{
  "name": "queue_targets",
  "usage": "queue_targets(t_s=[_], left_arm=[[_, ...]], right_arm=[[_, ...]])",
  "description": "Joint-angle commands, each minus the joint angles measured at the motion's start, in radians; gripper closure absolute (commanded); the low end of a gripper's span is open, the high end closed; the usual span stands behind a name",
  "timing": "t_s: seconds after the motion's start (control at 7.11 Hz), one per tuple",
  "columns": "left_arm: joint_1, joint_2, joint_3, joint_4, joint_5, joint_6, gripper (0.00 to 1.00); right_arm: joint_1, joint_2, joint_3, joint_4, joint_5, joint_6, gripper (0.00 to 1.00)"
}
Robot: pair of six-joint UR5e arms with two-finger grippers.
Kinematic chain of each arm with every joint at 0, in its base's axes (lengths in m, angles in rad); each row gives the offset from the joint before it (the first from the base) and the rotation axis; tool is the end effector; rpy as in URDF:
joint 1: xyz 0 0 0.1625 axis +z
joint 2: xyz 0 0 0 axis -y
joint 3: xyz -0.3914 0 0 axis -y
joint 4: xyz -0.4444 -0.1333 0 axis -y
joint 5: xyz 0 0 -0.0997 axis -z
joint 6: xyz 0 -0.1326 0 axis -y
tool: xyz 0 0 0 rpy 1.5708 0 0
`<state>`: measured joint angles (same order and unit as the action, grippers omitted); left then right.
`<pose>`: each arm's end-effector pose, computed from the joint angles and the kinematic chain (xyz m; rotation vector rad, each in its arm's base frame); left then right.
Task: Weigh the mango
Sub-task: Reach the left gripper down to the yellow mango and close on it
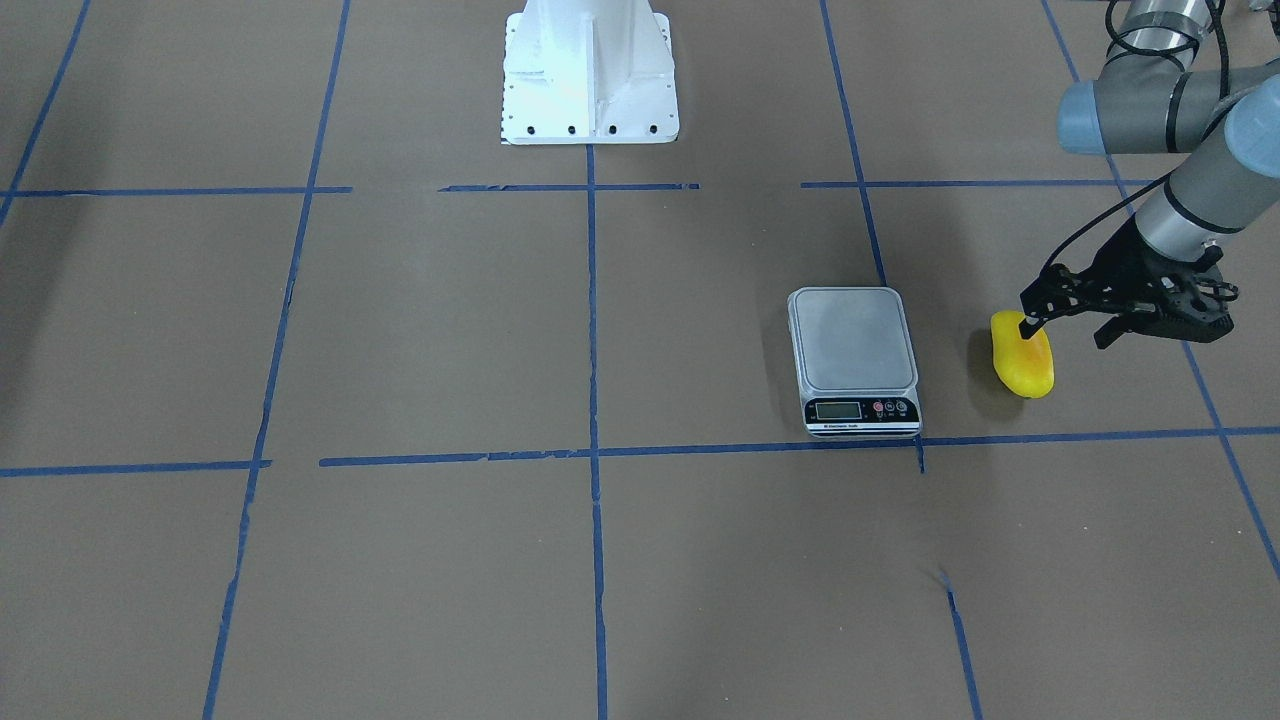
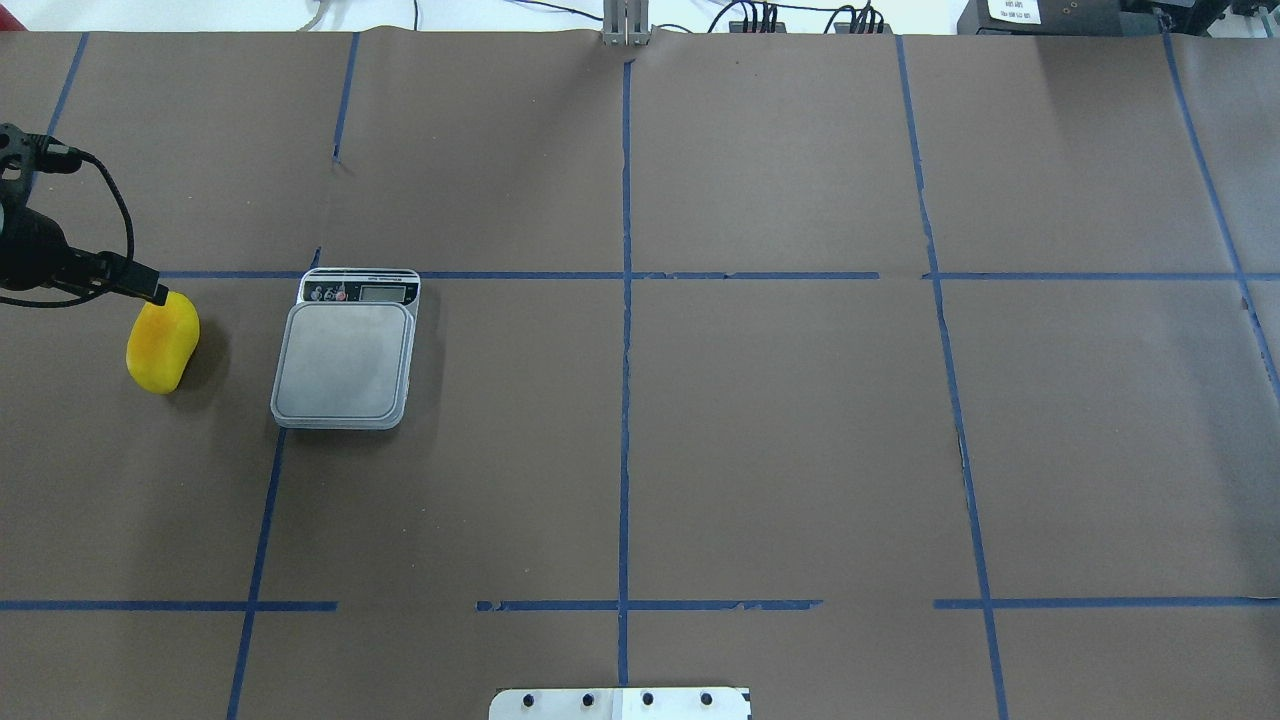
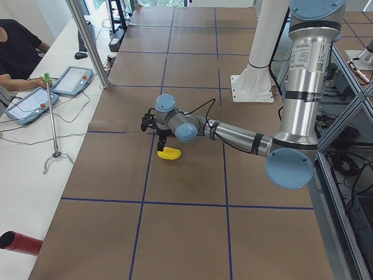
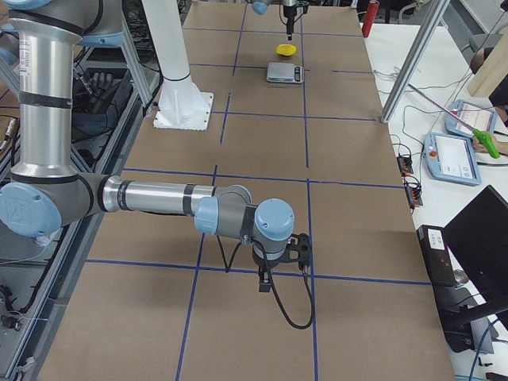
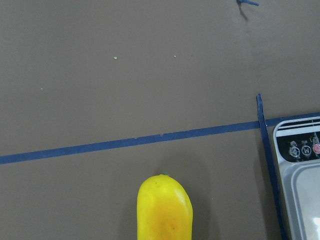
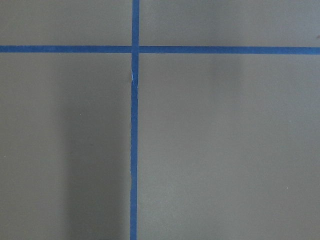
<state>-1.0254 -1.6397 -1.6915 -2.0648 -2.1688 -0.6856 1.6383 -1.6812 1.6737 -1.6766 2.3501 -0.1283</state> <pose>0.2662 -0.5518 0.4912 0.2093 0.8502 0.0732 0.0730 -0.4858 0.6598 -0.0309 -0.7852 -0.0135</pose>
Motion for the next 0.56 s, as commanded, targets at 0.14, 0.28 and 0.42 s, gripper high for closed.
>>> queue_targets(t_s=[0.14,0.28,0.42], left_arm=[[0.059,0.0,0.048,-0.023,0.053,-0.003,0.0],[0.079,-0.002,0.076,-0.034,0.055,-0.005,0.0],[0.087,-0.002,0.117,-0.088,0.053,-0.008,0.0]], right_arm=[[0.0,0.0,0.001,0.0,0.0,0.001,0.0],[0.0,0.0,0.0,0.0,0.0,0.001,0.0],[0.0,0.0,0.001,0.0,0.0,0.001,0.0]])
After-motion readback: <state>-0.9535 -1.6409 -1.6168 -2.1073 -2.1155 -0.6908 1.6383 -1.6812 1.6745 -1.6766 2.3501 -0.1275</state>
